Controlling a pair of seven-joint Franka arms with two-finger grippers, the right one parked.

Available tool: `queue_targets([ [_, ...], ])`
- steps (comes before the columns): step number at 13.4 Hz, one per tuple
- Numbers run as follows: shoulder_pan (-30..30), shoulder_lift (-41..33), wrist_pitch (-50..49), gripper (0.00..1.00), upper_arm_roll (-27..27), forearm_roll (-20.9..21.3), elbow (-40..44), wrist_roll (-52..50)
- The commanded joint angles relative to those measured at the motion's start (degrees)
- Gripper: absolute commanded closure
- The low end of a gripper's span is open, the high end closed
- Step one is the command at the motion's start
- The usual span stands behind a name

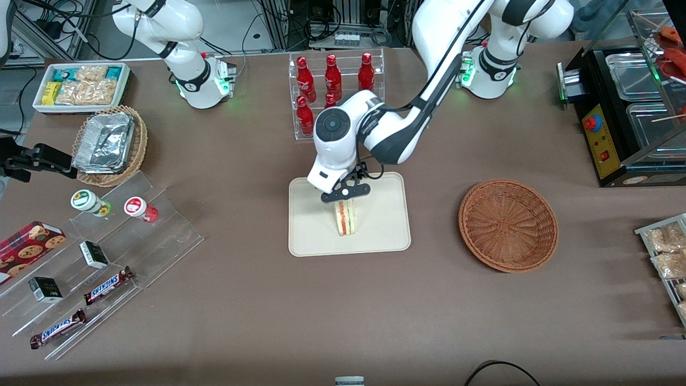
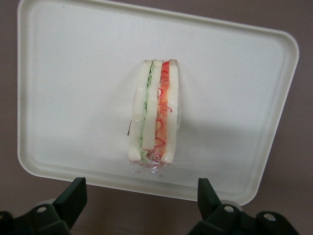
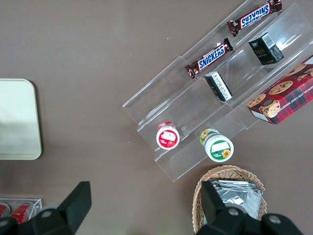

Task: Place sandwich from basket to tray
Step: 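Lower the sandwich onto the tray with the left gripper, then open the left gripper to release the sandwich and lift away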

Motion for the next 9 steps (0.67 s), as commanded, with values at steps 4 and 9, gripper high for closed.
queue_targets([
  [4,0.53,-8.22,-6.72,0.00,3.53,0.27,-0.33,-0.46],
  [9,6.49,-14.90,-14.10,0.00,5.12,0.10,-0.68,4.09],
])
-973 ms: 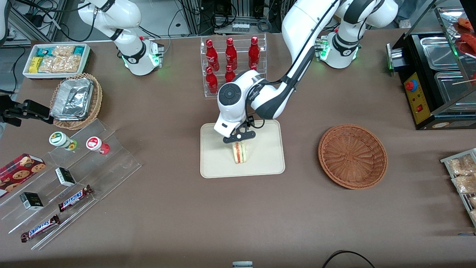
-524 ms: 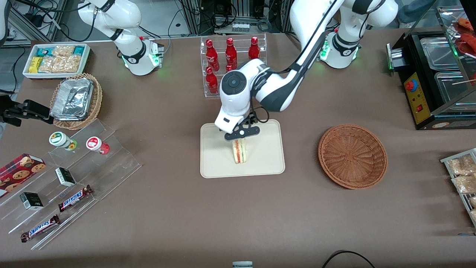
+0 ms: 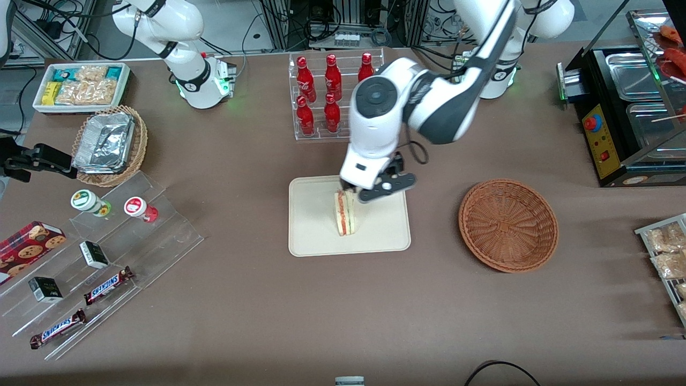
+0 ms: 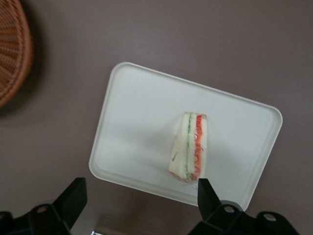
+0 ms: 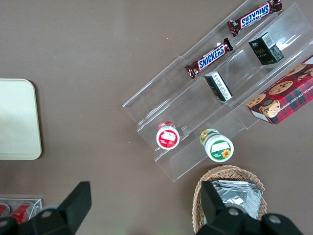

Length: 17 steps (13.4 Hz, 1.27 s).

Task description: Place sandwich from basket to tray

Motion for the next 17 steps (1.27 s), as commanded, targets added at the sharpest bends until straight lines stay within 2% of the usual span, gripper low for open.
queue_targets([
  [1,4.66,-4.43,-5.16,0.00,-0.31,-0.39,-1.03,5.43],
  [7,14.60,-10.15,-14.49,0.00,-0.31,0.13,-1.73,17.29],
  [10,22.15,-13.84,-18.00,0.00,-0.31,0.22,-3.04,27.65],
  [17,35.16,-25.08,-19.69,0.00,-0.31,0.22,-12.69,46.48],
])
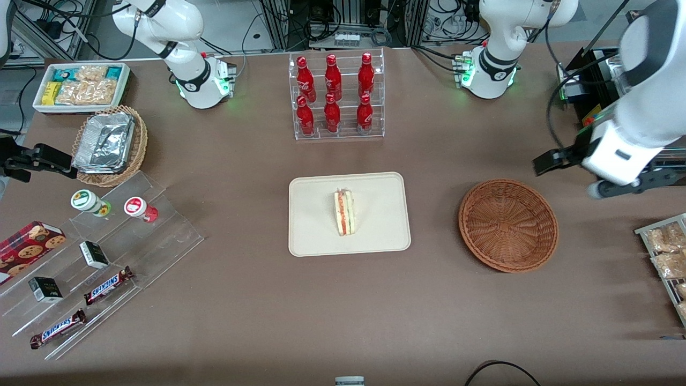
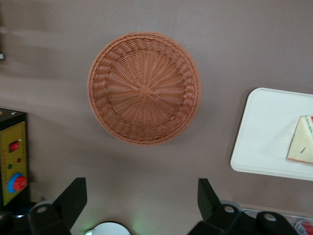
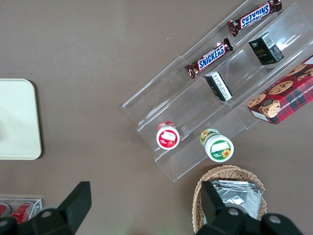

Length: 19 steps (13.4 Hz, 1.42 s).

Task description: Place sandwich from basket to tray

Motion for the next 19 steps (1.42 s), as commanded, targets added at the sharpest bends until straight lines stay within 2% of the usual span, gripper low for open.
queue_targets([
  [1,3.27,-6.87,0.84,0.00,-0.85,0.23,-7.76,5.37],
  [5,9.41,-9.96,1.45,0.00,-0.76,0.32,-10.77,12.59],
  [7,9.25,-8.74,2.94,0.00,-0.93,0.23,-9.81,12.16],
  [10,8.64,-4.87,1.20,0.00,-1.11,-0.38,-4.19,12.42],
  [12,6.62,-3.03,1.89,0.00,-1.37,0.14,-2.00,11.98],
  [19,7.06,-2.67,3.13,0.00,-2.34,0.23,-1.36,11.11],
])
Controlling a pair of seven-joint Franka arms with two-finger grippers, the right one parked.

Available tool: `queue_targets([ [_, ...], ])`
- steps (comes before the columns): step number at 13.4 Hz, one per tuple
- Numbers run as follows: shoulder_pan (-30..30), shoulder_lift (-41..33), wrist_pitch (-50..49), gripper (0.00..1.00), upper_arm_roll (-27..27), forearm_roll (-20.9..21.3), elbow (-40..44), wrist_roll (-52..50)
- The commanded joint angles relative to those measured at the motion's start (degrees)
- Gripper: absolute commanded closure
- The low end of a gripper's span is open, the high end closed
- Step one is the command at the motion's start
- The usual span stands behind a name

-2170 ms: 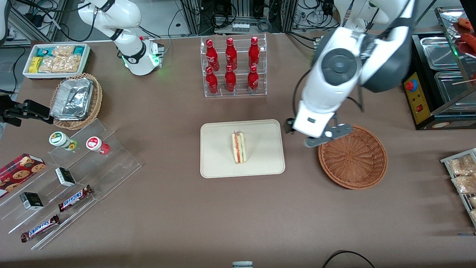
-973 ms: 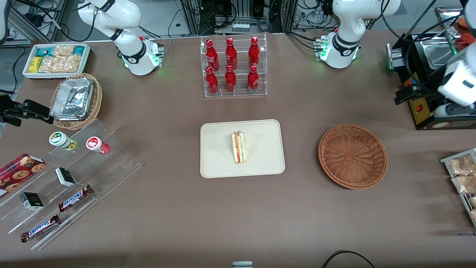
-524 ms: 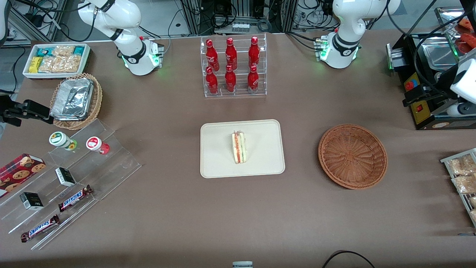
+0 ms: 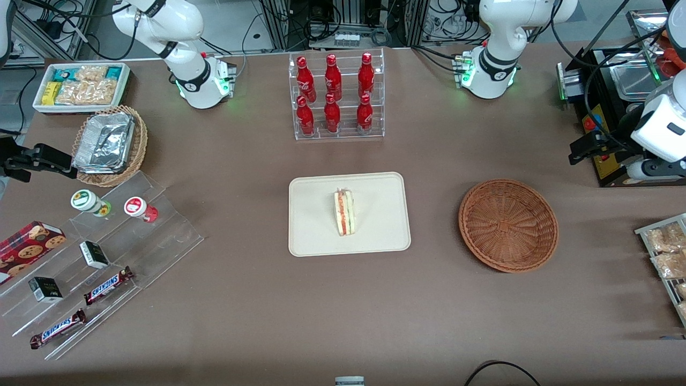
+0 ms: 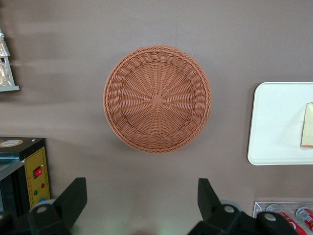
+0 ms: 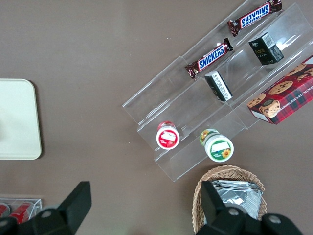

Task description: Place sandwich from basket to tray

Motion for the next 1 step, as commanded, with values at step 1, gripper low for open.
queue_targets([
  [1,0.02,0.62,-0.18,0.00,0.01,0.41,1.33,-0.88],
])
